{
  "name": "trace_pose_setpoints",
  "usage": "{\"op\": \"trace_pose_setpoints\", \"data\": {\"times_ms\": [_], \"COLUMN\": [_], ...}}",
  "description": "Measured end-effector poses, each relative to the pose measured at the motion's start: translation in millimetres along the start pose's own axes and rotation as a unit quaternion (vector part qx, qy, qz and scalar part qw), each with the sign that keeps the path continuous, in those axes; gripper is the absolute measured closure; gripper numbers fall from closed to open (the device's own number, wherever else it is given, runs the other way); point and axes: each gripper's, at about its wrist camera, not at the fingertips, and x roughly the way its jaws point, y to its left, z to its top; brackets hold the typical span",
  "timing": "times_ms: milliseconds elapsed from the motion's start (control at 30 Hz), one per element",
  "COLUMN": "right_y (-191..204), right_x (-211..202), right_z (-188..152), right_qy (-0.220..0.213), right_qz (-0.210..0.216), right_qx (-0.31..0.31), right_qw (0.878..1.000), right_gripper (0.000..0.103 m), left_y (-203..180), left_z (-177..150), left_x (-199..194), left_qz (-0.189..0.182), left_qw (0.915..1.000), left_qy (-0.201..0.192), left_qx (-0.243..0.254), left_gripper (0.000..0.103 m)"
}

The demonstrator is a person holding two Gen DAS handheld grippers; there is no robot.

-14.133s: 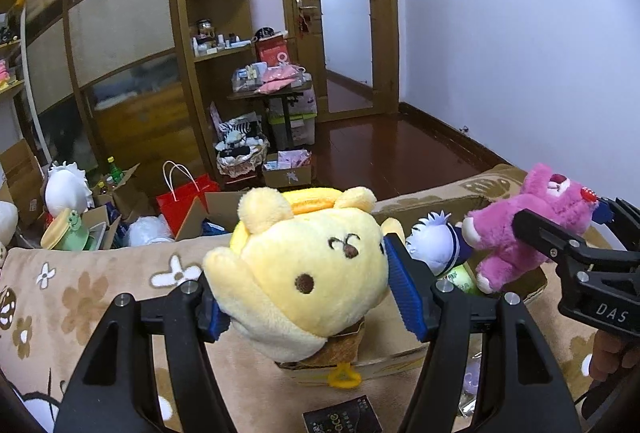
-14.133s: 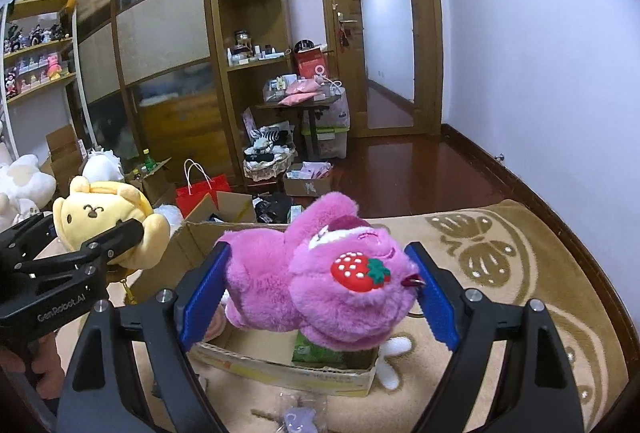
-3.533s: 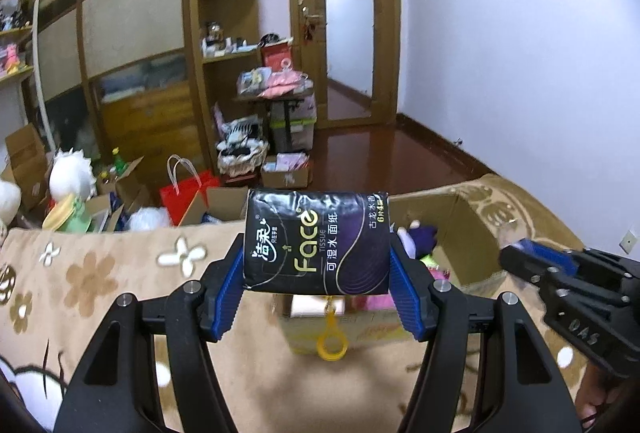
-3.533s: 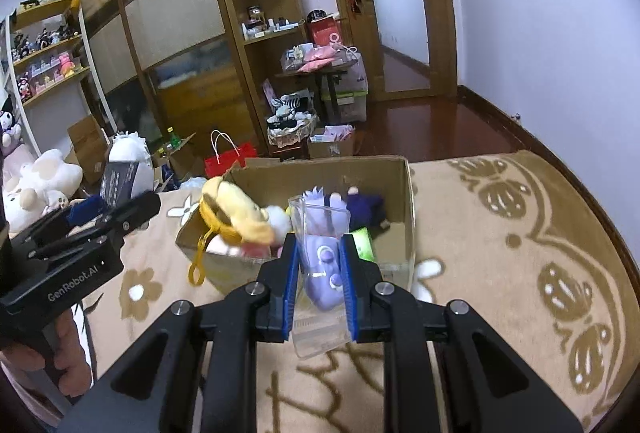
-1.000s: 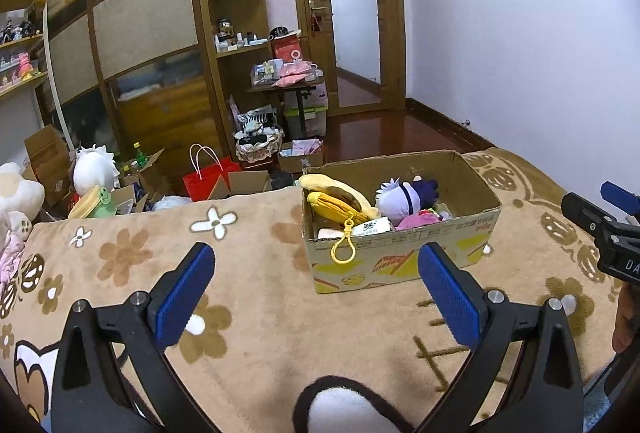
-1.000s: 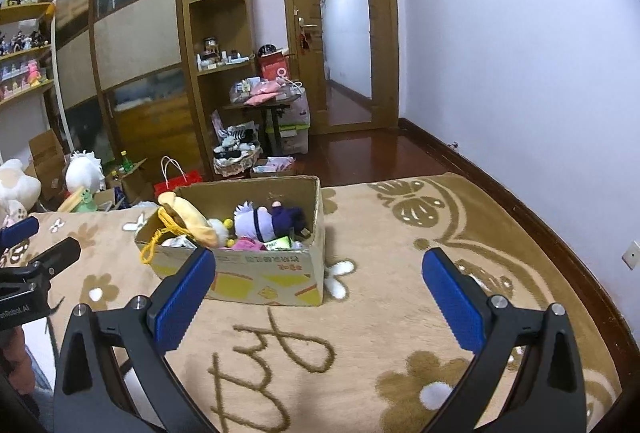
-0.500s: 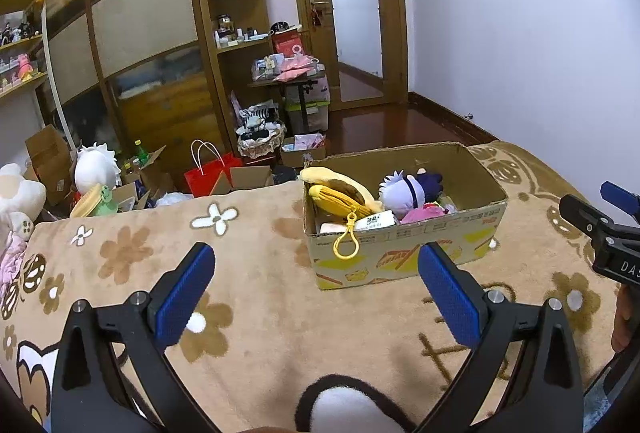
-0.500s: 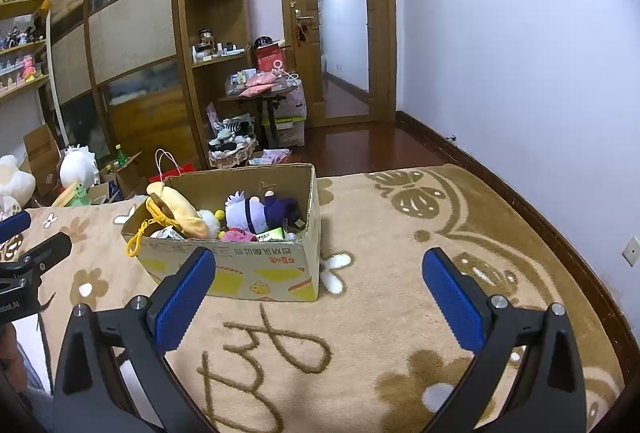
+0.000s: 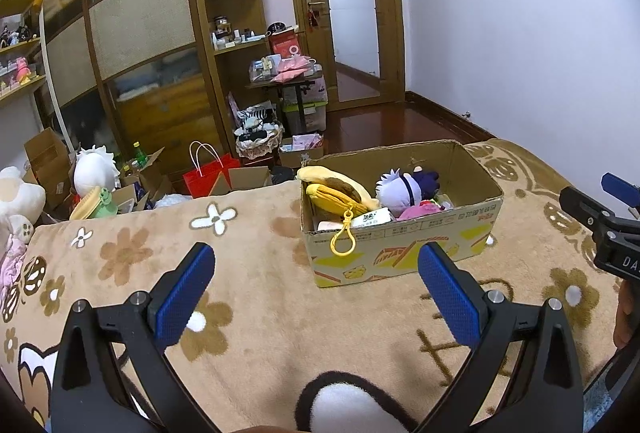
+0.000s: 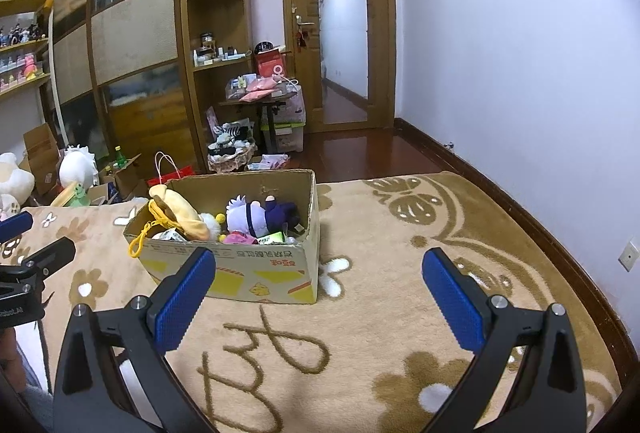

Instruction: Organize soft objects

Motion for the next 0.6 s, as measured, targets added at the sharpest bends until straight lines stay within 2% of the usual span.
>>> {"op": "trace_pose_setpoints", "data": {"times_ms": [600], "right_y": [-4.5], "right_x": [-2.1], "right_z": [2.6], "right_qy": [-0.001], "right_qz": [-0.001], "right_qx": [0.003], "right_qw": [1.0], "right_gripper": [0.0], "left_y": [1.5], "left_z": [-0.4], "left_x": [1.6], "left_qz": [-0.001], "left_qw": [1.0], "left_qy": [0.002], "left_qx": [-0.003], "left_gripper": [0.002]}}
